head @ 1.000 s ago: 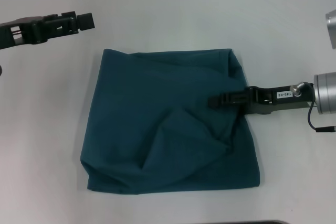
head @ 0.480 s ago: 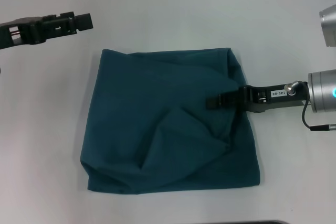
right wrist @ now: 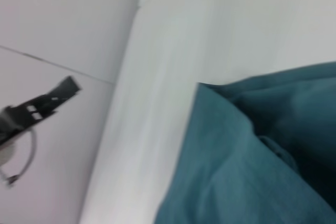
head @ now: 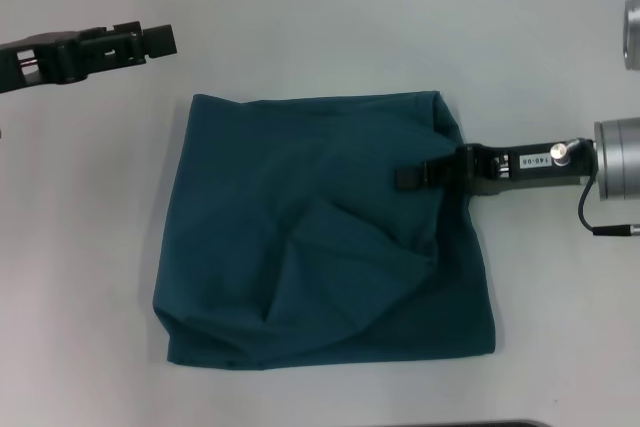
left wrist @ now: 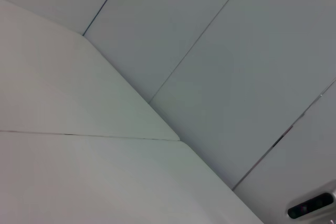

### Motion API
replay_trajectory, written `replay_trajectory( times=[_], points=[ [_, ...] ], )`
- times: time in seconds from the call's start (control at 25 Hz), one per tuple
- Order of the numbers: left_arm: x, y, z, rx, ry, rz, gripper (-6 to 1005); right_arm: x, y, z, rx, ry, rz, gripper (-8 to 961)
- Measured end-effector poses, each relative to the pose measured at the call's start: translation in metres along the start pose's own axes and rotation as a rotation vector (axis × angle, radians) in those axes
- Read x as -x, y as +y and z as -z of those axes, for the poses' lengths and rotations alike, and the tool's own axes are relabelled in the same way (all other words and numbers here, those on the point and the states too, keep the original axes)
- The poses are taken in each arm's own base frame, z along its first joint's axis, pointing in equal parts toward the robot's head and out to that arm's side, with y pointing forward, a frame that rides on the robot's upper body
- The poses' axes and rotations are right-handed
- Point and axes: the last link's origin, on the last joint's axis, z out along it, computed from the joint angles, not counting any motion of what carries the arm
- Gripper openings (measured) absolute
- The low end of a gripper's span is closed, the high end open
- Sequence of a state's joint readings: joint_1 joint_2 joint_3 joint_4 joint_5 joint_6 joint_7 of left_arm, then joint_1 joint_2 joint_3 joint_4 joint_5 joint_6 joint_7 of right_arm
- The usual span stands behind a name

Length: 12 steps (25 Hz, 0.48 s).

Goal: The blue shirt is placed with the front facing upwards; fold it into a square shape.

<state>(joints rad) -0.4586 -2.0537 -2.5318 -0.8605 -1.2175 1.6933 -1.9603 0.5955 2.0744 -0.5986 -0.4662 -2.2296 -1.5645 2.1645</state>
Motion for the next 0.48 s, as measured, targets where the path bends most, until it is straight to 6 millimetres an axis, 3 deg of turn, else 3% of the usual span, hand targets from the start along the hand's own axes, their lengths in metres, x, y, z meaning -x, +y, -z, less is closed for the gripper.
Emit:
replay_trajectory(
  times=[0.08,0.48],
  points=[
    [0.0,0.0,0.0,0.0,0.002,0.0,951,0.004,0.006,0.001,0.029,-0.001,0.025,44],
    [-0.001,-0.001,0.001,-0.004,0.015,0.005,951,0.028,0.03,0.01,0.097,-0.012,0.121,65]
  ],
)
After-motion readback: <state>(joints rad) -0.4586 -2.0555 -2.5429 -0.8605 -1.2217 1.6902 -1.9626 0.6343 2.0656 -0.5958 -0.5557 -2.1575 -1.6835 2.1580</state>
